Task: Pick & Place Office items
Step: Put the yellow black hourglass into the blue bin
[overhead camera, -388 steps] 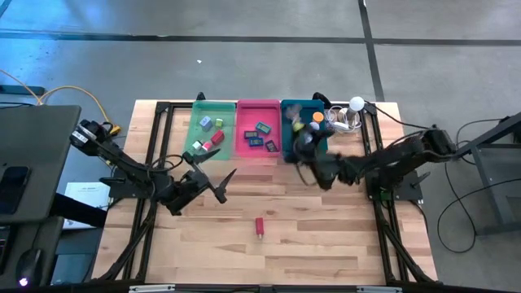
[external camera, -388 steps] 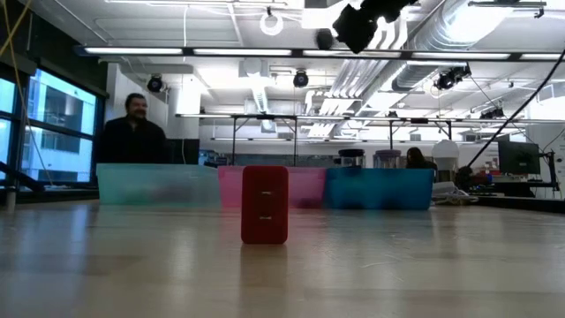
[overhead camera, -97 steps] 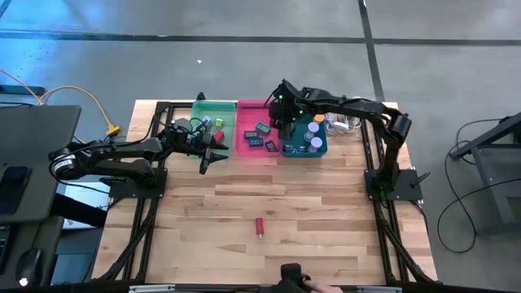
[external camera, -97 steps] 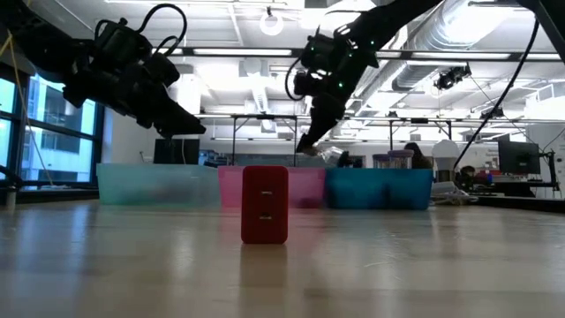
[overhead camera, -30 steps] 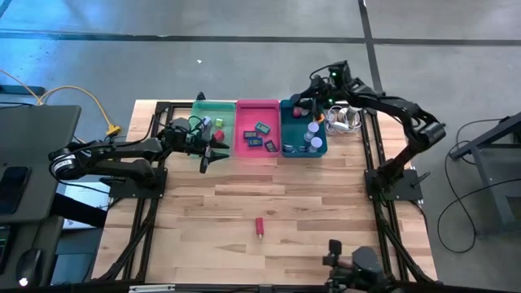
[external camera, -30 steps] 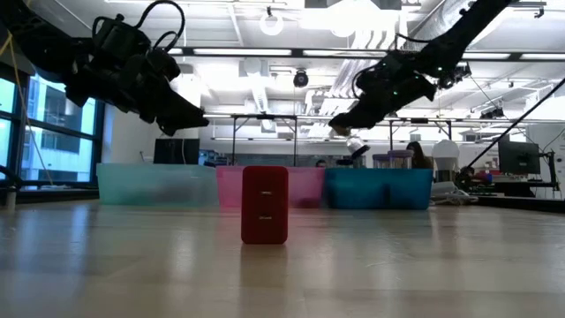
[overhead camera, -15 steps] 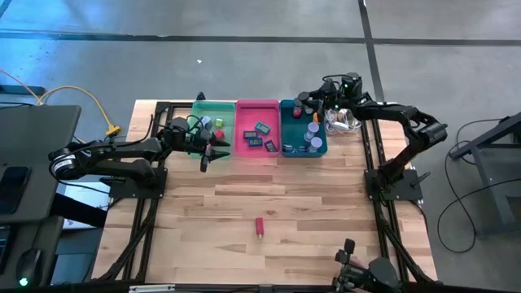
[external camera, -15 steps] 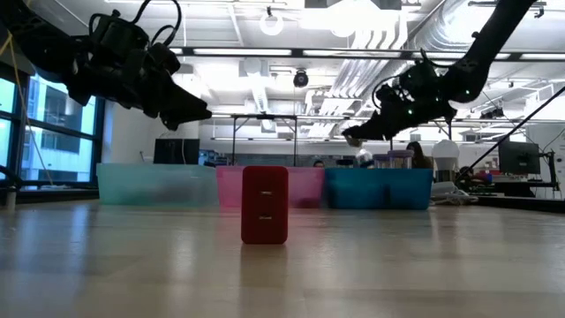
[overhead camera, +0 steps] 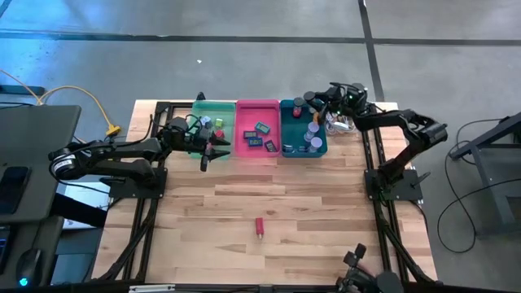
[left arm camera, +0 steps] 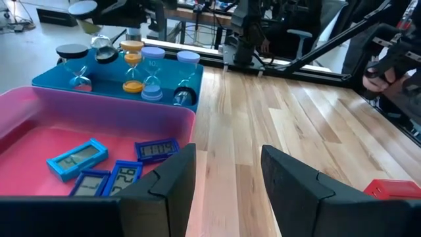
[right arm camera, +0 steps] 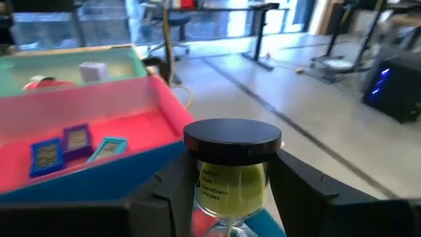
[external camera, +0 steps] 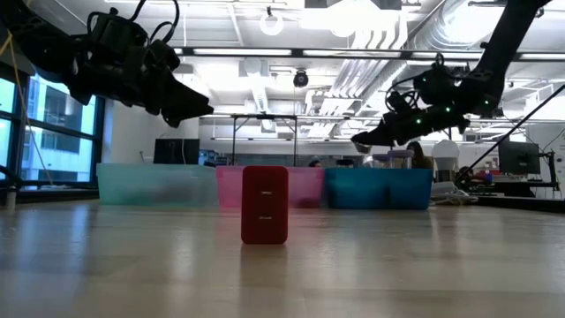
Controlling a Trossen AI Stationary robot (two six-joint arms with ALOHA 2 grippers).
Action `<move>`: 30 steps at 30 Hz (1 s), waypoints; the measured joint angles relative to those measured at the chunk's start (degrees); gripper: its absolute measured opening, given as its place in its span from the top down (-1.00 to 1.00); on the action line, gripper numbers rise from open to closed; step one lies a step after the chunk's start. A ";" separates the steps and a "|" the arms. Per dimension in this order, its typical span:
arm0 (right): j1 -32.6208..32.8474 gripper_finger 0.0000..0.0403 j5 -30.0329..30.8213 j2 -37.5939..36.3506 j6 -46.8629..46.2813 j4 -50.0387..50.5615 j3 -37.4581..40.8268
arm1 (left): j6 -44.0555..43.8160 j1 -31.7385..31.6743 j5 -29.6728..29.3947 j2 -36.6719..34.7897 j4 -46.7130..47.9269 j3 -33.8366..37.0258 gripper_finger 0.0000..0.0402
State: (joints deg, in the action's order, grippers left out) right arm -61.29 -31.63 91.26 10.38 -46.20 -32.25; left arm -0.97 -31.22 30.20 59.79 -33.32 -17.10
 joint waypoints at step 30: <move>7.39 0.17 25.88 0.00 -13.73 0.46 2.30 | -1.17 0.02 0.00 0.00 -3.00 0.00 0.18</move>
State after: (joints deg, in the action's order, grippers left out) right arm -53.89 -5.75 91.26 -3.36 -45.73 -29.95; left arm -2.14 -31.21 30.20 59.79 -36.32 -17.10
